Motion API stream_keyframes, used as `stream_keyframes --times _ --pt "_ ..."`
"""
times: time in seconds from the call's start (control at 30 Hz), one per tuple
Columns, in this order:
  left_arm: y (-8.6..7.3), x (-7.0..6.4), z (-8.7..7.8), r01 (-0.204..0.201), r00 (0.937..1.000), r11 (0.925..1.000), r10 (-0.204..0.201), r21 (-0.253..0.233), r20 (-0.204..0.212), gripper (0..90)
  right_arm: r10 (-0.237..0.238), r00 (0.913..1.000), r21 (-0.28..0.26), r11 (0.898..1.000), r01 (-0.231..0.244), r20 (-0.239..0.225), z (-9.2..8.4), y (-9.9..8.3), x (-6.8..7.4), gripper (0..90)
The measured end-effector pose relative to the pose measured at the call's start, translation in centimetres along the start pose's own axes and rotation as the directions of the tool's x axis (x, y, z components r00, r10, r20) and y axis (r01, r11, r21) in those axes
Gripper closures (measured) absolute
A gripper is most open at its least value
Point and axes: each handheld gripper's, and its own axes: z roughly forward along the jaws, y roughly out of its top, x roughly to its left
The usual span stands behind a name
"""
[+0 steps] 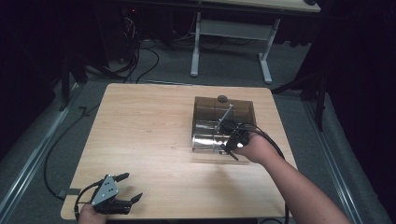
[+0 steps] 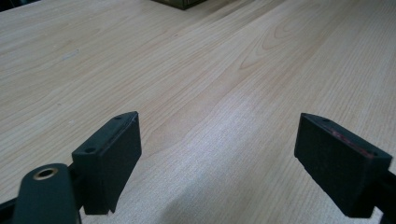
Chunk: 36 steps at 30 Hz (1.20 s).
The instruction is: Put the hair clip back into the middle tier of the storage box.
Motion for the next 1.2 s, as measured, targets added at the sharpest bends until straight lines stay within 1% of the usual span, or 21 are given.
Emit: stream_keyframes --times 0.4,0.47,0.5,0.57,0.6,0.63,0.67,0.7,0.73,0.77,0.8,0.83,0.87,0.93,1.03,1.1,1.13,1.17,1.2 --pt "0.0 0.0 0.0 -0.001 1.0 1.0 0.001 0.004 0.003 15.1 -0.006 1.0 -0.005 1.0 0.006 -0.003 0.5 2.1 -0.3 80.8" --pt "0.0 0.0 0.0 0.002 1.0 1.0 -0.002 0.0 0.002 15.1 -0.011 0.9999 -0.004 1.0 0.011 0.003 0.5 2.4 -0.4 80.8" --pt "0.0 0.0 0.0 0.003 1.0 1.0 -0.003 0.0 0.002 15.1 -0.006 1.0 -0.002 1.0 0.006 0.003 0.5 2.5 -0.5 80.8" --pt "0.0 0.0 0.0 0.003 1.0 1.0 -0.003 0.0 0.002 15.1 -0.011 0.9999 -0.012 1.0 0.011 0.003 0.6 2.8 -0.8 80.8" --pt "0.0 0.0 0.0 0.003 1.0 1.0 -0.003 0.0 0.002 15.0 -0.005 1.0 -0.013 1.0 0.005 0.003 0.6 2.9 -0.9 80.8" --pt "0.0 0.0 0.0 0.003 1.0 1.0 -0.003 0.0 0.002 15.1 0.023 0.9997 -0.01 1.0 -0.023 0.003 0.5 3.0 -0.9 80.8" --pt "0.0 0.0 0.0 0.003 1.0 1.0 -0.003 0.0 0.001 15.1 0.002 1.0 -0.017 1.0 -0.001 0.002 0.6 3.2 -1.1 80.8" --pt "0.0 0.0 0.0 0.002 1.0 1.0 -0.002 0.002 0.003 15.0 0.006 1.0 -0.016 1.0 -0.006 0.006 0.6 3.3 -1.2 80.8" --pt "0.0 0.0 0.0 0.002 1.0 1.0 -0.002 0.002 0.002 15.1 -0.005 1.0 -0.014 1.0 0.005 0.008 0.7 3.4 -1.4 80.8" --pt "0.0 0.0 -0.1 0.001 1.0 1.0 -0.001 0.001 0.002 15.0 0.004 1.0 -0.013 1.0 -0.004 0.006 0.8 3.5 -1.5 80.8" --pt "0.0 0.0 -0.1 0.002 1.0 1.0 -0.002 0.001 0.002 15.1 0.0 1.0 -0.015 1.0 0.0 0.004 0.8 3.5 -1.7 80.8" --pt "0.0 0.0 -0.1 0.003 1.0 1.0 -0.003 0.001 0.002 15.0 0.006 1.0 -0.015 1.0 -0.006 0.004 0.8 3.6 -1.9 80.8" --pt "0.0 0.0 -0.1 0.003 1.0 1.0 -0.003 0.0 0.002 15.0 0.003 1.0 -0.026 1.0 -0.003 0.001 0.9 3.6 -2.1 80.8" --pt "0.0 0.0 -0.1 0.004 1.0 1.0 -0.004 0.001 0.002 15.1 0.025 0.9997 -0.018 1.0 -0.025 0.002 0.9 3.7 -2.3 80.8" --pt "0.0 0.0 -0.1 0.005 1.0 1.0 -0.005 0.002 0.003 15.1 0.041 0.9992 -0.014 0.999 -0.041 0.003 1.1 3.8 -2.4 80.8" --pt "0.0 0.0 -0.1 0.004 1.0 1.0 -0.004 0.002 0.002 15.1 0.004 0.9999 -0.02 1.0 -0.004 0.01 1.3 3.9 -2.6 80.7" --pt "0.0 0.0 -0.1 0.004 1.0 1.0 -0.004 0.001 0.002 15.1 0.001 0.9999 -0.022 1.0 -0.001 0.013 1.4 3.9 -2.6 80.7" --pt "0.0 0.0 -0.1 0.005 1.0 1.0 -0.005 0.001 0.002 15.1 0.003 0.9999 -0.018 1.0 -0.003 0.012 1.5 4.0 -2.7 80.7" --pt "0.0 0.0 -0.1 0.005 1.0 1.0 -0.005 0.0 0.001 15.0 0.033 0.9993 -0.006 0.999 -0.033 0.015 1.6 4.0 -2.5 80.7"
